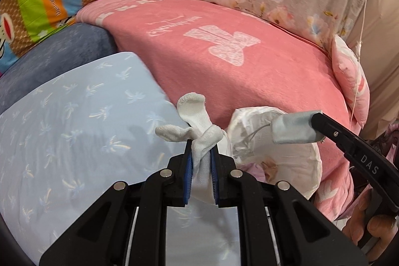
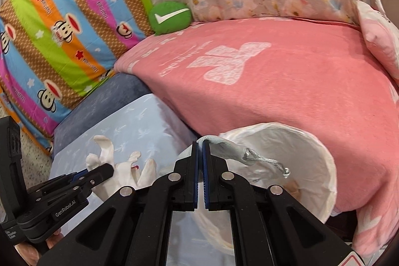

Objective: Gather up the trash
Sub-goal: 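Carry the glove and pouch over the bin and open both grippers, then lift both open grippers away from the bin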

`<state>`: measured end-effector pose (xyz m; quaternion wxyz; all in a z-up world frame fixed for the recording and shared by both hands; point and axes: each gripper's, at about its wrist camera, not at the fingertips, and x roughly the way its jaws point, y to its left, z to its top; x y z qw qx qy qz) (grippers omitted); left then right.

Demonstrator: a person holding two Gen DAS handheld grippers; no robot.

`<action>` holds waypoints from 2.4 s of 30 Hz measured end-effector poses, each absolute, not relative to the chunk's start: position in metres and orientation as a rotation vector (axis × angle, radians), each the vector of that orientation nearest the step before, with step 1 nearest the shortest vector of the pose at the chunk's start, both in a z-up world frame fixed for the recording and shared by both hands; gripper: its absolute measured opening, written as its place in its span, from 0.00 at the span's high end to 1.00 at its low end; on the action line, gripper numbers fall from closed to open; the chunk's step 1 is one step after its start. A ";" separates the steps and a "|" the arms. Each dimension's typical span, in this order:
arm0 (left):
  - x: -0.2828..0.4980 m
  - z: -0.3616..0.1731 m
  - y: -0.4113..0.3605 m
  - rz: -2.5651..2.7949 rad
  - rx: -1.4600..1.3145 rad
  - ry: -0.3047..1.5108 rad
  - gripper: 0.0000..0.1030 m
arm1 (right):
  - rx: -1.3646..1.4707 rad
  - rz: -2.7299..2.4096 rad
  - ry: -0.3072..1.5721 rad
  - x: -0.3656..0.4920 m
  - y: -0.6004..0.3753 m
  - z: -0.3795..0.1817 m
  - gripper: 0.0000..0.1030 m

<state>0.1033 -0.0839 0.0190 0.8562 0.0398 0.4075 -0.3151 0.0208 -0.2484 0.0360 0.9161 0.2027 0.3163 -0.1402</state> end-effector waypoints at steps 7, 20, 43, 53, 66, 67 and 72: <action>0.088 0.022 -0.115 -0.716 0.127 0.852 0.87 | 0.437 -0.329 0.646 0.003 -0.273 0.032 0.97; 0.076 0.020 -0.156 -0.789 0.173 0.874 0.86 | 0.464 -0.366 0.652 -0.012 -0.299 0.023 0.97; 0.070 0.025 -0.171 -0.757 0.197 0.827 0.49 | 0.447 -0.366 0.667 -0.015 -0.309 0.026 0.92; 0.064 0.021 -0.156 -0.675 0.226 0.804 0.36 | 0.368 -0.337 0.716 -0.019 -0.289 0.025 0.81; 0.056 0.012 -0.132 -0.604 0.225 0.839 0.26 | 0.297 -0.332 0.748 -0.040 -0.261 0.019 0.66; 0.055 0.011 -0.131 -0.600 0.223 0.839 0.24 | 0.295 -0.333 0.748 -0.041 -0.260 0.018 0.64; 0.050 0.004 -0.125 -0.569 0.238 0.835 0.20 | 0.293 -0.341 0.747 -0.046 -0.261 0.014 0.56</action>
